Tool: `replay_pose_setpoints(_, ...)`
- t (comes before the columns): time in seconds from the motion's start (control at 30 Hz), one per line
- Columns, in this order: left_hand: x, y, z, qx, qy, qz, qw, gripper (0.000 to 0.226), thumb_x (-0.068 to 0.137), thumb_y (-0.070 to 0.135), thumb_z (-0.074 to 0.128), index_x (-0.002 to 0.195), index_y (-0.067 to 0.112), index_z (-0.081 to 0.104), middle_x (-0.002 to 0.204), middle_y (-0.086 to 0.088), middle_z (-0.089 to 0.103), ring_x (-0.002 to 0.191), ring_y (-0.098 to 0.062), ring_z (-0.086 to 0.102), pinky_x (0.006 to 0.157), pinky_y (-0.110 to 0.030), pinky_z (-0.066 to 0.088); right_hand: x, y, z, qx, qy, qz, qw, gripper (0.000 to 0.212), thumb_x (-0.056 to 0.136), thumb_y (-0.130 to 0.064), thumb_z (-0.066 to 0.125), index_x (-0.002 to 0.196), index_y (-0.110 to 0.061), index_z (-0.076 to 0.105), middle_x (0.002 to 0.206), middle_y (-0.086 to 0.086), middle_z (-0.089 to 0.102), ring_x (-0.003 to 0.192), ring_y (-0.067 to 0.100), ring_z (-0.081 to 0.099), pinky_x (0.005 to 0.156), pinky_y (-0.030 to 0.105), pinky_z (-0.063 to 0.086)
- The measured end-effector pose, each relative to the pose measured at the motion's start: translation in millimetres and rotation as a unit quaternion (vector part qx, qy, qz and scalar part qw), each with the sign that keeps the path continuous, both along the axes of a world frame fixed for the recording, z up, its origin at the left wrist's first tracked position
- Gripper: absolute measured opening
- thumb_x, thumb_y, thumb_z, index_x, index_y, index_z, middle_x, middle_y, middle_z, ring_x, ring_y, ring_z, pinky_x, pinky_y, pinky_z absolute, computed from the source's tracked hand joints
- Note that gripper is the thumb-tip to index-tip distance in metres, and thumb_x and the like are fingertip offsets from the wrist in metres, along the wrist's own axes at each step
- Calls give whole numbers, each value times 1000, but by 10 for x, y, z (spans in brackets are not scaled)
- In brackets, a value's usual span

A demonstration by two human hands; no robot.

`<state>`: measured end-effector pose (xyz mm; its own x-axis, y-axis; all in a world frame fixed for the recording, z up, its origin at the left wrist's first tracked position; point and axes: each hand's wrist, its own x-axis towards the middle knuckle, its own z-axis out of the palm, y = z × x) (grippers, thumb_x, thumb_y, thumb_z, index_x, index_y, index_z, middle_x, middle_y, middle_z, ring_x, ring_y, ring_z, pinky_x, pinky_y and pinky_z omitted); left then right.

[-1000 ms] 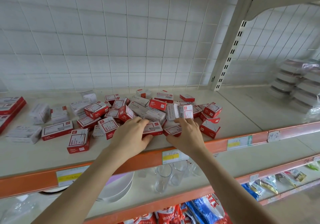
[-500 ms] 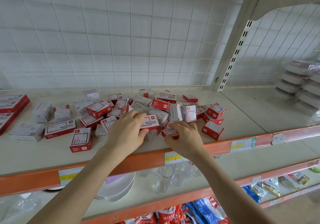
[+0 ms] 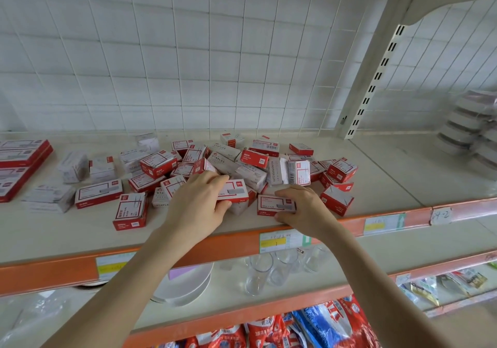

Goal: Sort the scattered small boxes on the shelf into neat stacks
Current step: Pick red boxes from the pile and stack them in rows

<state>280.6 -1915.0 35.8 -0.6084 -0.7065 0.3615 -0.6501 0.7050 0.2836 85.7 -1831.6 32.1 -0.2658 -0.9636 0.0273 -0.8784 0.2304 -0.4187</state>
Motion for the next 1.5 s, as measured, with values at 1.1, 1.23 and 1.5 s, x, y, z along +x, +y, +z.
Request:
replay_pose_setpoints(1.1,1638,-537,-64,-103,84,117,984,53,53,2,85,103,3,68,94,-15,66,85,-46,56,69,-52,51,1681,-875,240,-196,-11,80,977,44,76,-15,69,118,-7,58,117,11,53,112,32,41,92,27,23)
replay_pose_setpoints(1.23,2099,-711,-5,-99,76,113,986,52,53,2,86,103,5,69,91,-14,66,82,-43,57,69,-49,51,2111,-1094,239,-204,-7,94,974,43,74,-13,72,115,-6,60,114,11,56,111,32,43,88,18,17)
replay_pose_setpoints(1.5,3003,-1121,-71,-52,58,134,988,50,60,5,83,106,5,67,96,-16,66,86,-44,56,74,-47,48,2967,-1494,136,-172,-21,88,981,46,77,-14,69,121,-7,57,120,11,50,115,32,38,96,28,25)
